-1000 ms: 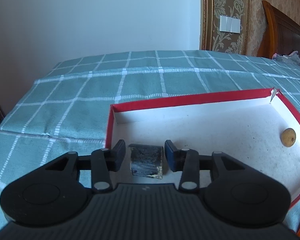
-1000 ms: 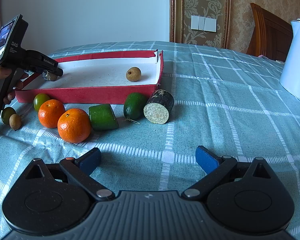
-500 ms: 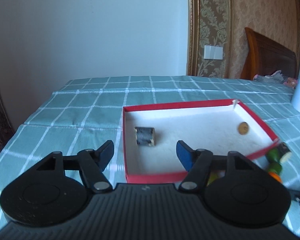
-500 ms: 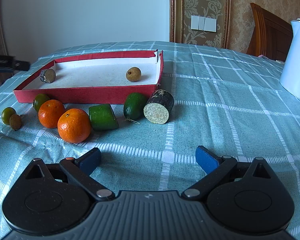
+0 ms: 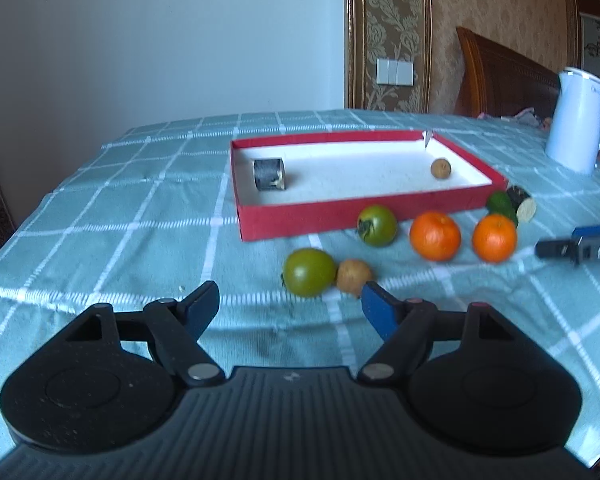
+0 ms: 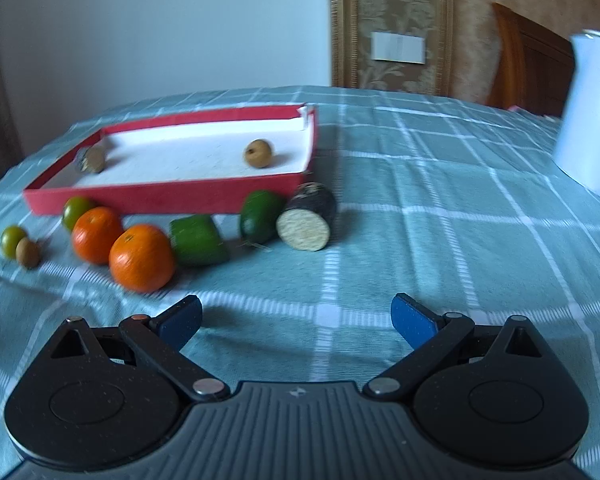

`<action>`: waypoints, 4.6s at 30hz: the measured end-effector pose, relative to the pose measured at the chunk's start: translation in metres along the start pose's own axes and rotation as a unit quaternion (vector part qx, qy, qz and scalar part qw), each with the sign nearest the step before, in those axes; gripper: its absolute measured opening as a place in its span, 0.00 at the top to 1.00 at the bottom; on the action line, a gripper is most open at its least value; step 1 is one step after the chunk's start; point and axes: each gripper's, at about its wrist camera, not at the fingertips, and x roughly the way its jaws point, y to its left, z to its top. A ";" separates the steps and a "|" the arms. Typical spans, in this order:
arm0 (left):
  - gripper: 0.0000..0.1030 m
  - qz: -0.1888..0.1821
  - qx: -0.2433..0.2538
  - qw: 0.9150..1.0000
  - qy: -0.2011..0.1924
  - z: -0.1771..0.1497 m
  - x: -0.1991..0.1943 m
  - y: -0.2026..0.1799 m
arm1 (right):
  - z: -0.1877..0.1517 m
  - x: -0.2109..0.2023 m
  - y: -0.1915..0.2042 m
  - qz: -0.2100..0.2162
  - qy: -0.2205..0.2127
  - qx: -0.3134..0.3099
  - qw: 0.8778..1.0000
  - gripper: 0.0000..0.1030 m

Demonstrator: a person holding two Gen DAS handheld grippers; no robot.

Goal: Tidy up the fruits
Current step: 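Grasp the dark eggplant slice with the right gripper, then carry the eggplant slice into the tray beside the kiwi and release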

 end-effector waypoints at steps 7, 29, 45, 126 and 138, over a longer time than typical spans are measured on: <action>0.24 -0.010 -0.003 1.000 0.015 -0.004 0.012 0.003 | 0.012 0.005 -0.017 -0.026 -0.018 0.039 0.999 0.02; 0.12 -0.038 -0.003 0.999 0.030 0.001 0.035 0.006 | 0.050 0.039 -0.016 -0.006 -0.015 0.076 0.997 0.47; 0.09 -0.030 -0.004 0.999 0.027 0.000 0.035 0.005 | 0.051 0.041 -0.017 0.009 -0.011 0.080 0.997 0.65; 0.00 -0.035 -0.011 0.999 0.034 0.000 0.037 0.007 | 0.081 0.092 0.042 -0.019 -0.039 -0.048 0.998 0.69; 0.00 -0.033 -0.009 0.999 0.035 -0.001 0.039 0.008 | 0.063 0.042 0.029 -0.010 -0.062 -0.023 0.998 0.48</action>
